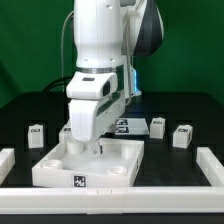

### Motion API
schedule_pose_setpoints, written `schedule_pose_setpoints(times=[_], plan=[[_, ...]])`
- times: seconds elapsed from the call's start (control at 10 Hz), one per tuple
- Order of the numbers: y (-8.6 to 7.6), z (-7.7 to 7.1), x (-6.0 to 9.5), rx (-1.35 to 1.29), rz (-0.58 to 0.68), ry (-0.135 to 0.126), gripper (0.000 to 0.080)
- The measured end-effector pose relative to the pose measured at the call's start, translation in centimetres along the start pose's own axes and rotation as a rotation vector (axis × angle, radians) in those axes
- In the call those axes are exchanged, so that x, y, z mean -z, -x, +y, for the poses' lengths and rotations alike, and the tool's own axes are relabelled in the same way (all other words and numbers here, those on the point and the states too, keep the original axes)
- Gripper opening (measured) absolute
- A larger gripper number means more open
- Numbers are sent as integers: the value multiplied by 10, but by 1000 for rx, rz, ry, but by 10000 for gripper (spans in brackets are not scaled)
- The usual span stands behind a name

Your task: Assemble one leg

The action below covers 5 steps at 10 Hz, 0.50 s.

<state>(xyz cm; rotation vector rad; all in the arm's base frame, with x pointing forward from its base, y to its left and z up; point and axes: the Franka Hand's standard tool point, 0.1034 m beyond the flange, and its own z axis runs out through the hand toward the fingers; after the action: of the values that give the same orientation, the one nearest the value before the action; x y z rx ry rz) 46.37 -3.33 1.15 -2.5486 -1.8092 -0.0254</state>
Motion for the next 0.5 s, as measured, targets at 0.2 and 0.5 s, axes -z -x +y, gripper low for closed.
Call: schedule_pose_setpoints(times=[0.2, 0.5], plan=[[0, 0, 0, 0, 0, 0, 280], [0, 0, 0, -1, 0, 0, 57]])
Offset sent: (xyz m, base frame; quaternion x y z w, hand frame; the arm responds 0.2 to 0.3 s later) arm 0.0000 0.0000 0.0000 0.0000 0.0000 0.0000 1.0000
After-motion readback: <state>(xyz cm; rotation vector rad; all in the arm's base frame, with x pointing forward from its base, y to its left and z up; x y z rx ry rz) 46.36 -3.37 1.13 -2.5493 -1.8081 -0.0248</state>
